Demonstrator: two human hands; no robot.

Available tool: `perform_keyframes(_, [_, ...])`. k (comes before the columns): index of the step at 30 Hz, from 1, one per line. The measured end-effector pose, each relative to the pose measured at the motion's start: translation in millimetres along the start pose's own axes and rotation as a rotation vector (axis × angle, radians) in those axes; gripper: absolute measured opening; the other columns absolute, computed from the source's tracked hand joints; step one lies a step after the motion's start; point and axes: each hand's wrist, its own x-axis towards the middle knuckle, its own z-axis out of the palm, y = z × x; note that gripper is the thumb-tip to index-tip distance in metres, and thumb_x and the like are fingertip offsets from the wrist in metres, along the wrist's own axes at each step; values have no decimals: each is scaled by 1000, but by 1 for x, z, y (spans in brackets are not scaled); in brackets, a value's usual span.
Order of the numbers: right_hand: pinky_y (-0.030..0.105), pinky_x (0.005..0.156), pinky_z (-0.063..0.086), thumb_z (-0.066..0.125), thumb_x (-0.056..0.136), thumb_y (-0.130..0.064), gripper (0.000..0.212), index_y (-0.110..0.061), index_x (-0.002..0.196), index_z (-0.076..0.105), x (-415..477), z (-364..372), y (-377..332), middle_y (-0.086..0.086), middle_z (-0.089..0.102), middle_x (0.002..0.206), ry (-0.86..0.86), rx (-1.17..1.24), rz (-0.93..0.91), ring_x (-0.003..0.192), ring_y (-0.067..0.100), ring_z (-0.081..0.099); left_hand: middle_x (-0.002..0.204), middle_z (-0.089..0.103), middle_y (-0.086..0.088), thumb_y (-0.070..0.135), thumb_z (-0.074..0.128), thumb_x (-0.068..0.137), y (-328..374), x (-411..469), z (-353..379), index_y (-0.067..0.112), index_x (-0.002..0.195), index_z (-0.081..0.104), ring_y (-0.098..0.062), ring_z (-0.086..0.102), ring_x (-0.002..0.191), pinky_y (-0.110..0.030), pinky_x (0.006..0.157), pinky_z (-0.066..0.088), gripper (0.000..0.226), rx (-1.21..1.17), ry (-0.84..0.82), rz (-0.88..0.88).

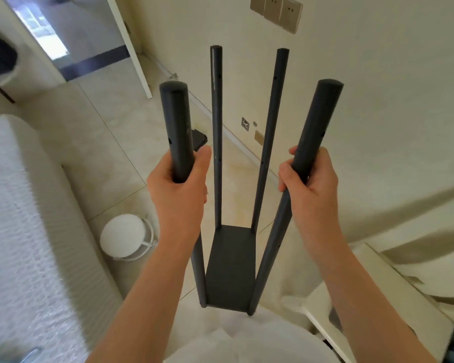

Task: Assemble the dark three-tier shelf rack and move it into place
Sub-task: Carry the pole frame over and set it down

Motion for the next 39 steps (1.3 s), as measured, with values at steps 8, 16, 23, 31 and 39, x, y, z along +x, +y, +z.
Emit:
perform_keyframes(8, [12,71,51,59,96,-7,22,-15,116,53,111,55,5,0,59,89,-184,-51,92,77,4,64,57,47,3,41,73,83,-23,100,16,35,68,57,-14,46,49,-23,47,48,23,57,124,6])
perform_keyframes(16, [17,79,53,58,95,-6,31,-28,112,44,226,120,12,-6,64,91,-447,-256,73,92,10,67,58,45,-5,37,74,85,-63,219,21,36,65,58,-11,45,47,-21,45,47,26,28,189,-46])
perform_keyframes(23, [24,84,54,60,95,-7,31,-31,106,43,312,201,33,-7,63,92,-386,-301,107,93,11,67,55,50,3,27,70,94,-98,346,18,27,74,57,-8,49,46,-16,48,48,24,92,72,-102])
perform_keyframes(31, [30,91,54,68,90,-8,32,-29,104,48,393,256,56,-8,67,92,-297,-344,231,94,11,68,57,62,13,32,67,94,-136,476,31,25,82,60,-2,60,55,-5,58,46,16,254,-189,-167])
perform_keyframes(39, [19,85,52,71,88,-9,30,-24,108,54,468,275,106,-15,68,90,-217,-412,367,89,7,69,71,72,12,35,70,92,-187,575,68,25,83,67,-2,67,73,-17,67,43,13,516,-504,-265])
